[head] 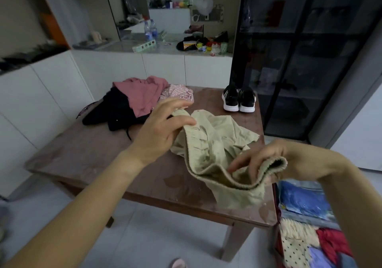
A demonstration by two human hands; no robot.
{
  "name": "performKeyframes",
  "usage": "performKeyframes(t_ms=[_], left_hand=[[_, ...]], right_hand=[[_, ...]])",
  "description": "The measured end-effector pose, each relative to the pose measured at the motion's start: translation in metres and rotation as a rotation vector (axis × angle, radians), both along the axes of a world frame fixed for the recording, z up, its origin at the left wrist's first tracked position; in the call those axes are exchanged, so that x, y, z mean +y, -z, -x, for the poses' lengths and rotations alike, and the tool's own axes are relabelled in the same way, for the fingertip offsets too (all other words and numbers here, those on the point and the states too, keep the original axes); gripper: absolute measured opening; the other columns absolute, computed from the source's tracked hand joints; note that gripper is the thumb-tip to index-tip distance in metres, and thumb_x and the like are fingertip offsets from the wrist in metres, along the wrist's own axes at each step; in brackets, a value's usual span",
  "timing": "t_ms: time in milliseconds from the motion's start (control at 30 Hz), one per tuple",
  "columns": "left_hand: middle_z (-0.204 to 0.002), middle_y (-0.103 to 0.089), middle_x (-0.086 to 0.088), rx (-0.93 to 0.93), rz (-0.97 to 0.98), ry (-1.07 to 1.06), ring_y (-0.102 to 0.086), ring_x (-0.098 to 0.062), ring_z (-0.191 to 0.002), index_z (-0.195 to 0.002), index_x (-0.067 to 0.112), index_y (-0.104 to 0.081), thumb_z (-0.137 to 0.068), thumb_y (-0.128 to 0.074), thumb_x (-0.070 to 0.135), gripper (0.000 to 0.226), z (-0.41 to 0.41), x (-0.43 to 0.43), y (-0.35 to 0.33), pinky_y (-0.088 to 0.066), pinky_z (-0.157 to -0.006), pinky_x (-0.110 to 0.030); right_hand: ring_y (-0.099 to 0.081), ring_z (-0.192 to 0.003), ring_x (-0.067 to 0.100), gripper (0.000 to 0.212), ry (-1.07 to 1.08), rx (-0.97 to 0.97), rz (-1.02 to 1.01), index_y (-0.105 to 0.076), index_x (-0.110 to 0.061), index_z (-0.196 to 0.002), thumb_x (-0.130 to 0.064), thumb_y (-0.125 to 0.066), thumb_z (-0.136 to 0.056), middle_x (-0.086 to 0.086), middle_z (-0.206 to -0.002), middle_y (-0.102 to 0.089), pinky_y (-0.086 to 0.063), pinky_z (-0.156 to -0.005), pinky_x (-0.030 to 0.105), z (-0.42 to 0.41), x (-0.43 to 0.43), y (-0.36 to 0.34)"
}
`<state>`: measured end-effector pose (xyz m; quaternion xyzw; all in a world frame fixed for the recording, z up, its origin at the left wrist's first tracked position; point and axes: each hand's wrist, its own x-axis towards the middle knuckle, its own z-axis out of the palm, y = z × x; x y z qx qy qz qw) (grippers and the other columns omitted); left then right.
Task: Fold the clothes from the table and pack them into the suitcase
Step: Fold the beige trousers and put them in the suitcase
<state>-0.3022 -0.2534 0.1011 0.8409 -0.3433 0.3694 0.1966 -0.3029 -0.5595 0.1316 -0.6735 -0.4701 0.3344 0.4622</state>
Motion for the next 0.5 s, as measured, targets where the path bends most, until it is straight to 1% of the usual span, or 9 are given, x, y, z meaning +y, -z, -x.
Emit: performKeyframes(t_ms=[33, 67, 133, 167, 233, 333, 400, 467, 500], left_hand=[[-0.120, -0.058, -0.015, -0.018, 0.014, 0.005, -0.051, -0.032, -0.114, -0.104, 0.013, -0.065, -0.087, -0.059, -0.006, 0.026, 0.000, 0.002, -0.004, -0.038, -0.099, -0.036], [-0.117, -0.060, -0.014, -0.043, 0.019, 0.019, -0.053, -0.032, -0.109, -0.105, 0.014, -0.063, -0.087, -0.060, -0.004, 0.026, 0.000, 0.004, -0.008, -0.038, -0.097, -0.034], [-0.113, -0.062, -0.013, -0.084, 0.008, 0.077, -0.055, -0.030, -0.104, -0.106, 0.013, -0.063, -0.087, -0.061, -0.002, 0.024, 0.002, 0.003, -0.014, -0.040, -0.094, -0.034], [-0.113, -0.062, -0.012, -0.097, 0.002, 0.112, -0.055, -0.029, -0.103, -0.106, 0.013, -0.064, -0.086, -0.062, -0.002, 0.024, 0.004, 0.002, -0.017, -0.042, -0.093, -0.035], [-0.116, -0.057, -0.011, -0.111, -0.001, 0.178, -0.054, -0.027, -0.105, -0.106, 0.011, -0.064, -0.085, -0.065, -0.003, 0.025, 0.007, -0.001, -0.021, -0.044, -0.091, -0.036], [-0.122, -0.049, -0.013, -0.054, 0.031, 0.291, -0.056, -0.029, -0.110, -0.109, 0.009, -0.061, -0.090, -0.063, 0.004, 0.019, 0.008, -0.007, -0.024, -0.049, -0.088, -0.041], [-0.127, -0.044, -0.014, 0.010, 0.106, 0.376, -0.056, -0.028, -0.116, -0.108, 0.008, -0.058, -0.095, -0.058, 0.011, 0.014, 0.007, -0.009, -0.022, -0.051, -0.090, -0.044], [-0.128, -0.042, -0.014, 0.065, 0.182, 0.392, -0.057, -0.029, -0.118, -0.106, 0.008, -0.058, -0.095, -0.056, 0.018, 0.015, 0.006, -0.007, -0.019, -0.051, -0.093, -0.046], [-0.130, -0.042, -0.013, 0.079, 0.202, 0.343, -0.055, -0.027, -0.119, -0.106, 0.011, -0.058, -0.095, -0.055, 0.024, 0.018, 0.004, -0.004, -0.018, -0.048, -0.097, -0.043]], right_hand=[[-0.052, -0.125, 0.025, 0.025, -0.066, 0.014, 0.013, -0.071, -0.028, -0.098, -0.007, -0.065, -0.086, 0.008, -0.134, -0.056, -0.045, -0.097, 0.028, 0.003, 0.003, -0.005], [-0.047, -0.129, 0.026, 0.026, -0.103, 0.020, 0.012, -0.071, -0.026, -0.099, -0.005, -0.064, -0.086, 0.009, -0.139, -0.051, -0.043, -0.100, 0.029, 0.004, 0.006, -0.010], [-0.035, -0.139, 0.023, 0.015, -0.045, -0.025, -0.059, -0.071, -0.023, -0.100, -0.018, -0.067, -0.087, 0.004, -0.148, -0.040, -0.036, -0.109, 0.035, 0.002, 0.014, -0.016], [-0.032, -0.141, 0.019, 0.016, 0.030, -0.054, -0.105, -0.071, -0.020, -0.100, -0.027, -0.068, -0.085, 0.000, -0.150, -0.038, -0.034, -0.111, 0.036, -0.002, 0.020, -0.018], [-0.032, -0.140, 0.012, 0.027, 0.188, -0.050, -0.184, -0.072, -0.017, -0.097, -0.039, -0.072, -0.079, -0.006, -0.148, -0.041, -0.035, -0.109, 0.029, -0.012, 0.036, -0.019], [-0.039, -0.136, 0.018, 0.028, 0.289, 0.063, -0.312, -0.074, -0.022, -0.096, -0.037, -0.077, -0.073, -0.004, -0.146, -0.045, -0.041, -0.105, 0.031, -0.023, 0.065, -0.015], [-0.053, -0.124, 0.024, 0.027, 0.284, 0.170, -0.389, -0.073, -0.022, -0.097, -0.030, -0.079, -0.072, 0.004, -0.135, -0.056, -0.047, -0.096, 0.031, -0.028, 0.082, -0.007], [-0.065, -0.101, 0.016, 0.023, 0.292, 0.252, -0.428, -0.070, -0.023, -0.091, -0.026, -0.080, -0.070, 0.000, -0.106, -0.069, -0.051, -0.084, 0.025, -0.032, 0.093, 0.000], [-0.065, -0.089, 0.012, 0.023, 0.294, 0.282, -0.425, -0.067, -0.024, -0.088, -0.027, -0.081, -0.069, -0.003, -0.092, -0.069, -0.051, -0.079, 0.024, -0.035, 0.097, 0.002]])
